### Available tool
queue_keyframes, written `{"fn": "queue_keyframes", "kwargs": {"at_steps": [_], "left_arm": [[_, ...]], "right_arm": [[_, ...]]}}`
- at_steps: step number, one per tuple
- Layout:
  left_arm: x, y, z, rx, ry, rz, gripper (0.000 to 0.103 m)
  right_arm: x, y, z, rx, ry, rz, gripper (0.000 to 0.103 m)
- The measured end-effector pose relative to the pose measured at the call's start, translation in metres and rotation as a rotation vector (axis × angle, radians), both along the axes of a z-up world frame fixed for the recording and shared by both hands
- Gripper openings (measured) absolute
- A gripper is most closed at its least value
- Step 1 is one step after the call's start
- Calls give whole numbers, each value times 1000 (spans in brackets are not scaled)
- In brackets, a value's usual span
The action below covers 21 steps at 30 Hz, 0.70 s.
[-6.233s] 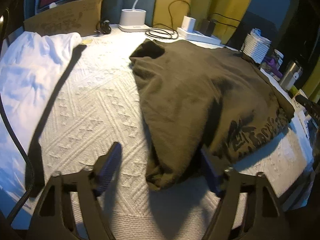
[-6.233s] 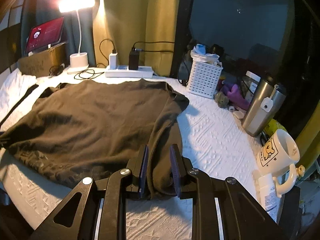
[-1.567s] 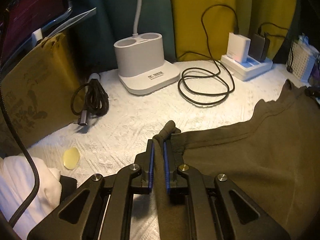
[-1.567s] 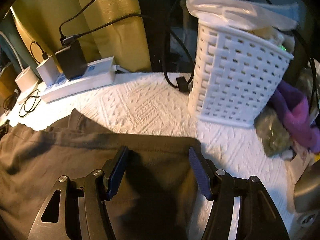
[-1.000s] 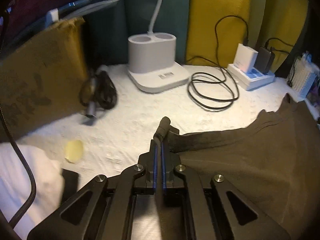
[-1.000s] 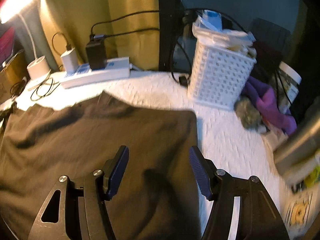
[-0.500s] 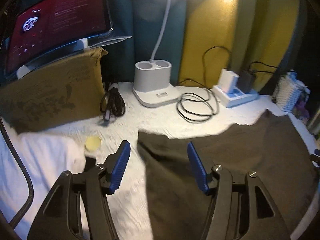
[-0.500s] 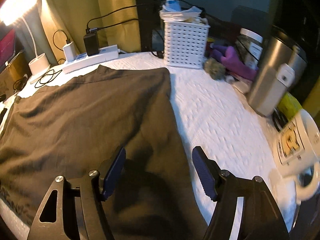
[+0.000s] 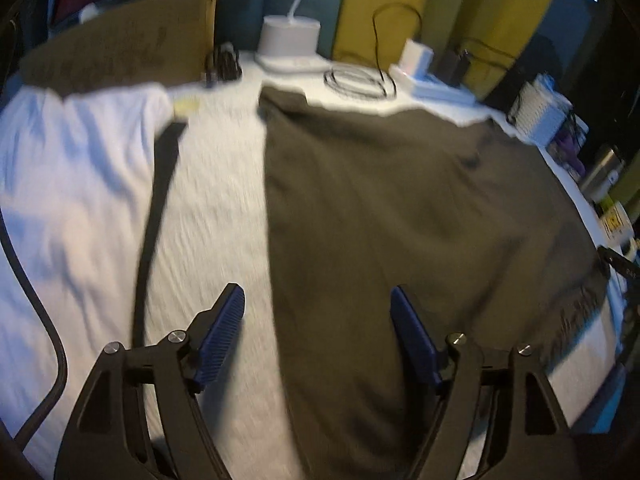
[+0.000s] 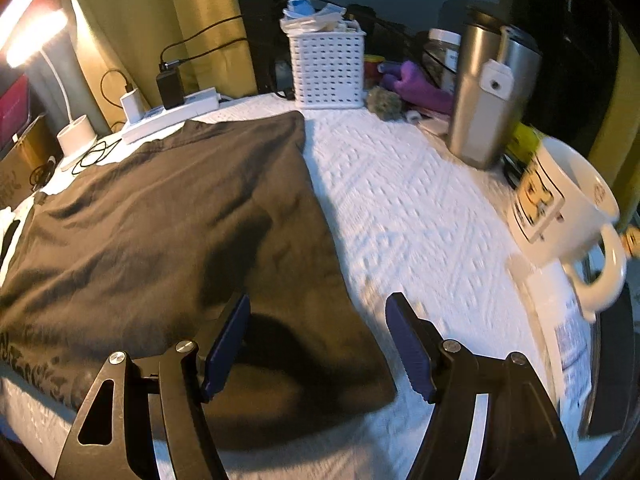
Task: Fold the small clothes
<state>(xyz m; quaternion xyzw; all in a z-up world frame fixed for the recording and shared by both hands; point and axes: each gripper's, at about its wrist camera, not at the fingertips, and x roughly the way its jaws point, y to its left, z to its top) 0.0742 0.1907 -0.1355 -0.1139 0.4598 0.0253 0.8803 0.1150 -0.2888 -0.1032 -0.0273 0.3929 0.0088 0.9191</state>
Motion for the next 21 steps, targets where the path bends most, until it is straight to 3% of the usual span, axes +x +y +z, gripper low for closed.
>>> {"fn": "queue_keyframes", "kwargs": {"at_steps": [4,9,15,18,20,21], "left_arm": [[-19,-11,-1,35,20,17,81],[-35,-10,0,3,22,54,81],[-47,-16,-2,10,-3,39,78],[-48,-24,-4,66,-19,24,59],[-50,-26,-5,70,-41,9,24],[-51,-26,-5,62,-48,6,18]], "right_arm": [[-15,-7,-4,20,9,-13,72],[-33,-18,-5,43,7,-35,72],[-51,-36,-12,183,24,-48,72],[-55,-29,-14,221,25,-9,70],[-55,-23,-16,248,24,13,68],[-54,-19,-17,256,23,22,66]]}}
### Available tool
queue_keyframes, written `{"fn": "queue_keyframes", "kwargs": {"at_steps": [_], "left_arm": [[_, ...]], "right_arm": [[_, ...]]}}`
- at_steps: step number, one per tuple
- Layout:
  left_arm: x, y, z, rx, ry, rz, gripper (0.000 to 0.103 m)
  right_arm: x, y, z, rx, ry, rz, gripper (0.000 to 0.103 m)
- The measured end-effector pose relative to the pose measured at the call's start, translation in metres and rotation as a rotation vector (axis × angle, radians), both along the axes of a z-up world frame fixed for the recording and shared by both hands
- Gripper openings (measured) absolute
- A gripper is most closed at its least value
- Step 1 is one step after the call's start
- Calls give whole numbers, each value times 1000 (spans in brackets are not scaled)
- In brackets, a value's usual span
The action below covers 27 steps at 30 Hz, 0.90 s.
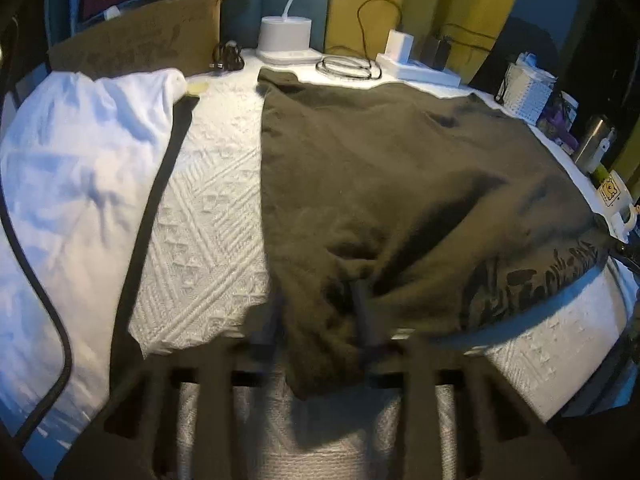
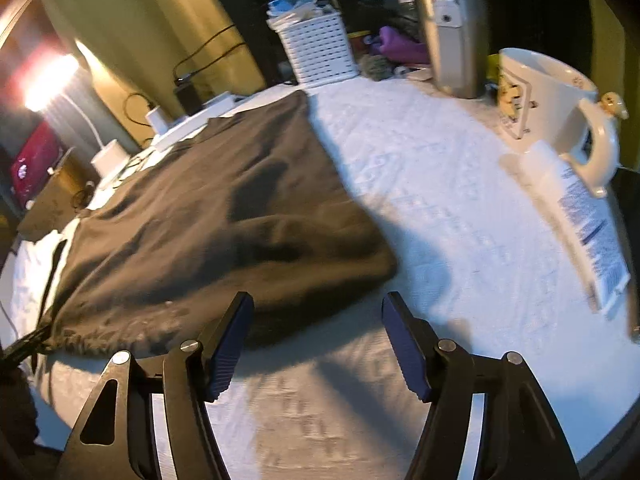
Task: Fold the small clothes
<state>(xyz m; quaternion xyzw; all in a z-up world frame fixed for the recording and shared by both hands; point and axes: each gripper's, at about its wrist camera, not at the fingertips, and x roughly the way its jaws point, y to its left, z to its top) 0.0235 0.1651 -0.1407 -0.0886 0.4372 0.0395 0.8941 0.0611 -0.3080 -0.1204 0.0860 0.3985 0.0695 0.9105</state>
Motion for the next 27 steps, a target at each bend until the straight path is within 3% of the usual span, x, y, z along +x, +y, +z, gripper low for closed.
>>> {"fn": "queue_keyframes", "kwargs": {"at_steps": [1,5,12,15,17,18,21,27], "left_arm": [[0,0,-1,-27,0,-10,8],[-5,0,5,-23,-16,11,4],[-9,10,13,-74,-12,43,7],[-8,9,22,-52,-31,55,20],[-9,7,33,-26,-70,65,53],[-8,7,38,-22,-89,71,57],[-4,4,49,-20,-128,72,58],[16,-6,45,-30,-102,37,58]], "right_arm": [[2,2,0,1,-6,5,63],[10,7,-1,20,-11,-2,46],[12,1,0,65,7,-29,47],[11,-1,1,83,13,-43,55],[11,-1,2,95,6,-38,72],[11,0,3,93,3,-41,72],[13,0,3,94,1,-43,72],[20,2,2,109,0,-63,72]]}}
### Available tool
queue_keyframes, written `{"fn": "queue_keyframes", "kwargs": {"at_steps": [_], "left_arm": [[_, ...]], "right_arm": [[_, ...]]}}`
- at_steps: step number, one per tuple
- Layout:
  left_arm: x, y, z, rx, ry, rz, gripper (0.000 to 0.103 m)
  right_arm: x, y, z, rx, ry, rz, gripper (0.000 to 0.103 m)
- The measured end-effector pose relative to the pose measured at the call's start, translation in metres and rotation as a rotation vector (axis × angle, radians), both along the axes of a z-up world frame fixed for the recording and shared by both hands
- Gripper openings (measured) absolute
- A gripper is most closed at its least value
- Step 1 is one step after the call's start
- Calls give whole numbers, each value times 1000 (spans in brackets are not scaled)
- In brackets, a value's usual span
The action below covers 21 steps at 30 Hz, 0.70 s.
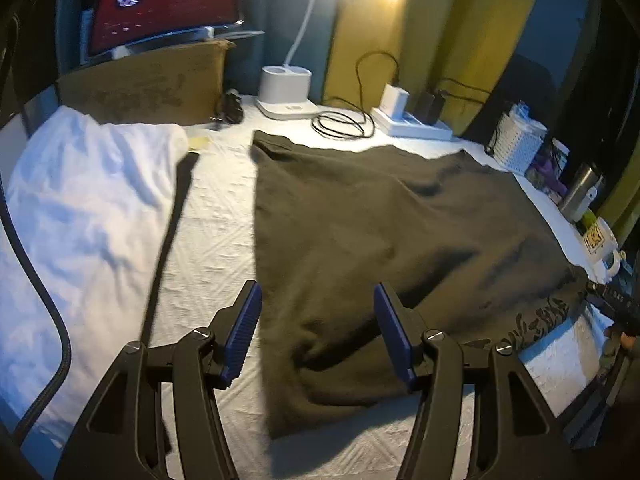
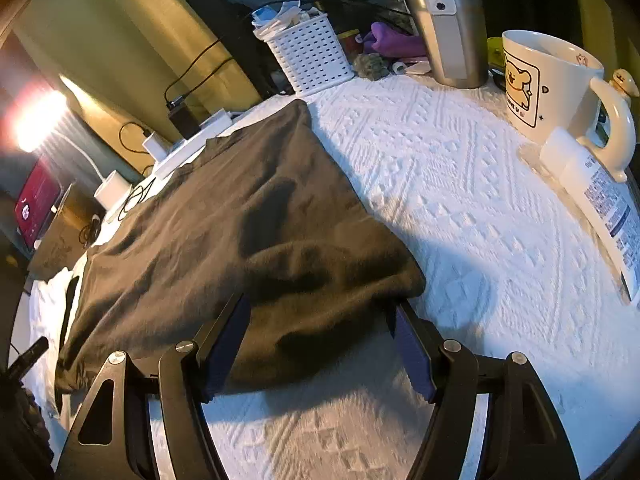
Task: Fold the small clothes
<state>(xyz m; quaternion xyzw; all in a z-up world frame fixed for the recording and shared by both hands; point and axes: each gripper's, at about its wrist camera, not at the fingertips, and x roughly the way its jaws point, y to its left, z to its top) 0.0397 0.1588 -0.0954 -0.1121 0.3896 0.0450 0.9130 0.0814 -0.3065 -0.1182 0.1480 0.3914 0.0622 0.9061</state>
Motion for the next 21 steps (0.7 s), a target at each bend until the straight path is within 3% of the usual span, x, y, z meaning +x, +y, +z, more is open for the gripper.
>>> {"fn": "queue_keyframes", "kwargs": {"at_steps": [11,21], "left_arm": [[20,2,-15,-17,62,17,58],[40,-11,-19,-20,63,-50,58]], "right_arm": [[23,12,1,-14,-7,7,72],[32,20,-2,-73,-37,9,72]]}}
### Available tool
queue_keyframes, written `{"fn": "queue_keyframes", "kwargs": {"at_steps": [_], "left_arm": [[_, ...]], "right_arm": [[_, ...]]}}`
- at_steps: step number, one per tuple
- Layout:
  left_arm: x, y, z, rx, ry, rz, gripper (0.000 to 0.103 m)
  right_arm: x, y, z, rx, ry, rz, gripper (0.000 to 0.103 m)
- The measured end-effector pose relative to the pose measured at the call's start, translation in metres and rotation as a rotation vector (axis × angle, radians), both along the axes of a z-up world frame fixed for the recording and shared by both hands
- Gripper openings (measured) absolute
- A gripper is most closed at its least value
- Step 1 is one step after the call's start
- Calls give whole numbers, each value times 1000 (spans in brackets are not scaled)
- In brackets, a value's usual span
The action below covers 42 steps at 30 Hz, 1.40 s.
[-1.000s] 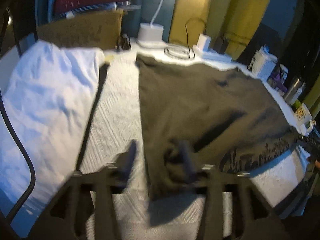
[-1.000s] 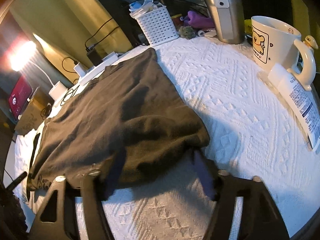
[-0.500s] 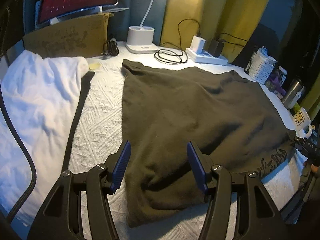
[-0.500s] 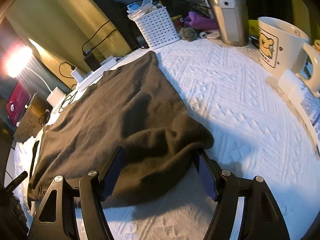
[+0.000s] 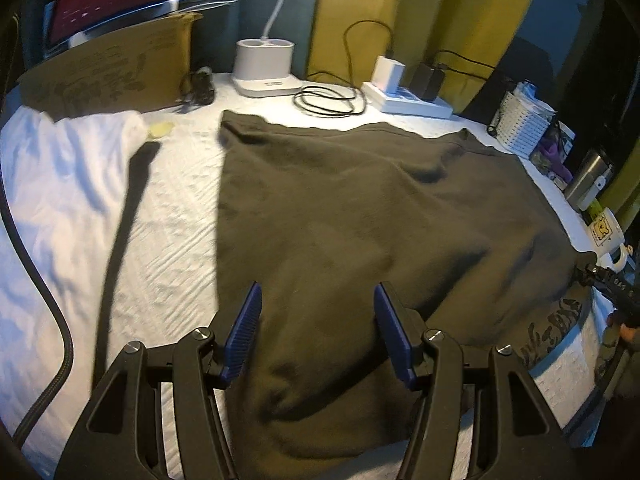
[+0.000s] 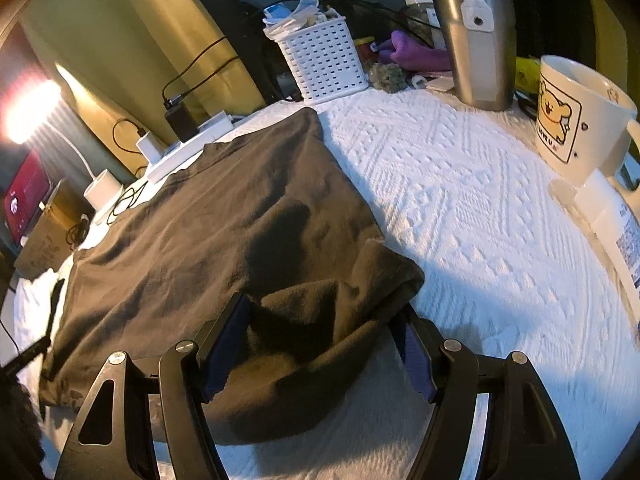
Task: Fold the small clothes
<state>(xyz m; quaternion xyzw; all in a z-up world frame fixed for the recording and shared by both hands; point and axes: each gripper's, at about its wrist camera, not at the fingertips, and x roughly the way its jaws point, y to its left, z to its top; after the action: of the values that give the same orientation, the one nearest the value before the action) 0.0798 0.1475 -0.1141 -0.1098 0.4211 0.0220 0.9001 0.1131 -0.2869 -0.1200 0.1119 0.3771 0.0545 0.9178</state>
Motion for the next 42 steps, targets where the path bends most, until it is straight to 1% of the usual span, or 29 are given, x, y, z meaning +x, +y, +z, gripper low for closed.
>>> {"fn": "queue_keyframes", "kwargs": {"at_steps": [3,6,9,10,11,13,15,16,18,23,26,32,34,38,42], "left_arm": [[12,-13,-2,-6,2,-47,58],[25,-26,-9,-13,14,-87,58],[33,-32,-15,-18,30,-95,58],[35,-33,-15,-18,32,-96,58],[36,-33,-14,-19,30,-97,58],[35,-32,-12,-21,24,-100,58],[34,-30,-10,-20,19,-97,58],[33,-29,-9,-21,18,-95,58],[30,-25,-10,-25,18,-93,58],[19,-14,-9,-33,7,-81,58],[13,-3,-6,-36,-10,-66,58],[3,19,-4,-56,-38,-46,58],[0,25,-4,-64,-50,-44,58],[-2,32,-2,-82,-71,-46,58],[-5,38,3,-53,-93,-54,58]], "right_arm": [[3,5,-1,-38,-13,-1,72],[6,4,-2,-41,-16,0,74],[11,7,-2,-45,-17,8,79],[12,9,-2,-50,-17,14,79],[14,11,-2,-46,-15,45,79],[16,15,-3,-28,-17,99,75],[18,18,-5,-24,-18,126,65],[20,18,-7,-11,-12,140,46],[23,19,-9,7,-8,146,33],[22,18,-4,37,-5,142,25],[16,20,13,26,-36,134,24],[11,50,61,-60,-125,164,23],[11,68,76,-89,-154,183,23],[12,103,97,-128,-191,224,23],[10,136,112,-152,-215,268,22]]}}
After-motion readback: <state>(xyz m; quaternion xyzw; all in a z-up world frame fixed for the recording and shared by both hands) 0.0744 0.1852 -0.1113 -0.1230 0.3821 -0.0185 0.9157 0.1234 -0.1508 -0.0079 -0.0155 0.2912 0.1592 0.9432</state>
